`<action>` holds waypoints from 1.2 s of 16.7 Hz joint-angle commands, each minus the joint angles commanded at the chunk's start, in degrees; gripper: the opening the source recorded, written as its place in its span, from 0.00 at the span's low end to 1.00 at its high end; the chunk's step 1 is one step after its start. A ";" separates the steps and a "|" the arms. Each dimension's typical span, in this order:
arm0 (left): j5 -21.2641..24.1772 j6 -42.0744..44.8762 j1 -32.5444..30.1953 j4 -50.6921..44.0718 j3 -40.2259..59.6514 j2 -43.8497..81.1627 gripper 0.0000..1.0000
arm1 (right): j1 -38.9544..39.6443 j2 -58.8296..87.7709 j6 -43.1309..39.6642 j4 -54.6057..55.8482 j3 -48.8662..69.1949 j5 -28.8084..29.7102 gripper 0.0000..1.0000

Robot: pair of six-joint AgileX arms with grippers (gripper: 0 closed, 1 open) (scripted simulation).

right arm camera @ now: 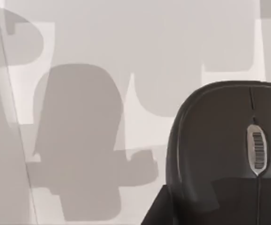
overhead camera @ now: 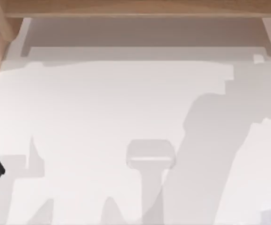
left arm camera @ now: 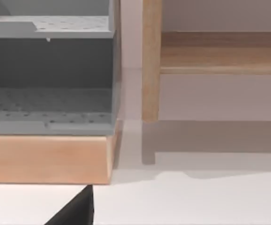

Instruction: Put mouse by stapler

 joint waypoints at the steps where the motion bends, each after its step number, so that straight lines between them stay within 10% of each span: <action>1: 0.00 0.00 0.00 0.00 0.00 0.00 1.00 | 0.47 -3.00 -0.18 1.03 -2.09 -0.13 0.00; 20: 0.00 0.00 0.00 0.00 0.00 0.00 1.00 | 8.42 -58.28 -1.01 13.24 -73.50 -0.65 0.00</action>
